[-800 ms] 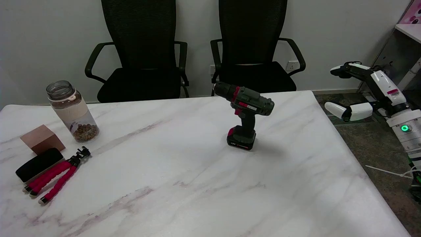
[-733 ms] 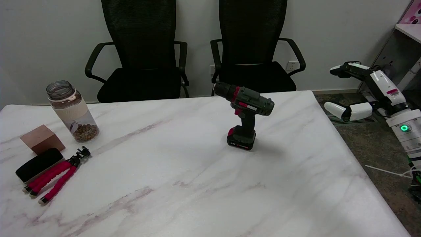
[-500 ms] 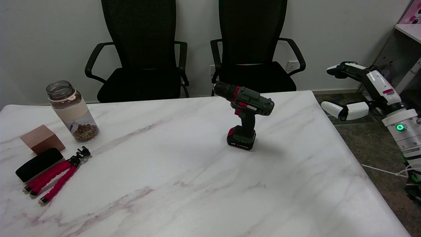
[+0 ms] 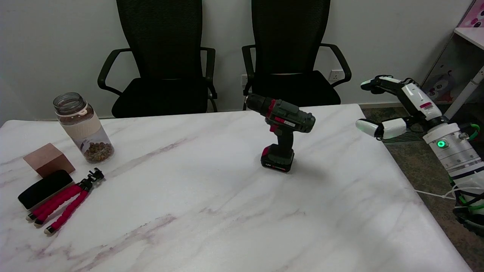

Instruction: Pick up the power screwdriver.

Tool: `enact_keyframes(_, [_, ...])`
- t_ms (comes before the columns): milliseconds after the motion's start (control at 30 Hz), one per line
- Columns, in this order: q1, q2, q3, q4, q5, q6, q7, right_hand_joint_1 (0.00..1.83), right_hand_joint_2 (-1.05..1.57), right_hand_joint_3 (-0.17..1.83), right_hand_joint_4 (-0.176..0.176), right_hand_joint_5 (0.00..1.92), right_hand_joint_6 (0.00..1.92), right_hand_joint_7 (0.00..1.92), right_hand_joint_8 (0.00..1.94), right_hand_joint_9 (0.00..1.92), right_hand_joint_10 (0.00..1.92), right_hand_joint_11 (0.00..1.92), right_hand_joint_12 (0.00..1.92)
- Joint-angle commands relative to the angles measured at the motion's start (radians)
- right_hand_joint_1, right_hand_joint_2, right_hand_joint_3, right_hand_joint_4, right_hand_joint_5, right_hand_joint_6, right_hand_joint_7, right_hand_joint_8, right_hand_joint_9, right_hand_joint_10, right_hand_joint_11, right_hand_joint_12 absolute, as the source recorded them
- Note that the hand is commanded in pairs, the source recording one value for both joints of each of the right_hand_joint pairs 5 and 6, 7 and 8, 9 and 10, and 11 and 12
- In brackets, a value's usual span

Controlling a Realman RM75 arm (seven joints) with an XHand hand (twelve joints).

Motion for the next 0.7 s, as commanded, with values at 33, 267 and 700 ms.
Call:
enact_keyframes(33, [0.029,-0.012,-0.009,0.099,-0.158,0.085,-0.019,0.86,0.28,0.81,-0.173,0.53,0.53,0.53,0.53,0.45,0.45,0.57,0.57])
enact_keyframes(267, [0.014,-0.016,-0.003,0.117,-0.108,0.085,-0.028,0.86,0.30,0.79,-0.176,0.55,0.55,0.55,0.55,0.47,0.47,0.58,0.58])
enact_keyframes(700, [0.039,0.002,0.010,0.064,-0.115,0.152,-0.062,0.87,0.38,0.73,-0.176,0.56,0.56,0.56,0.56,0.47,0.47,0.55,0.55])
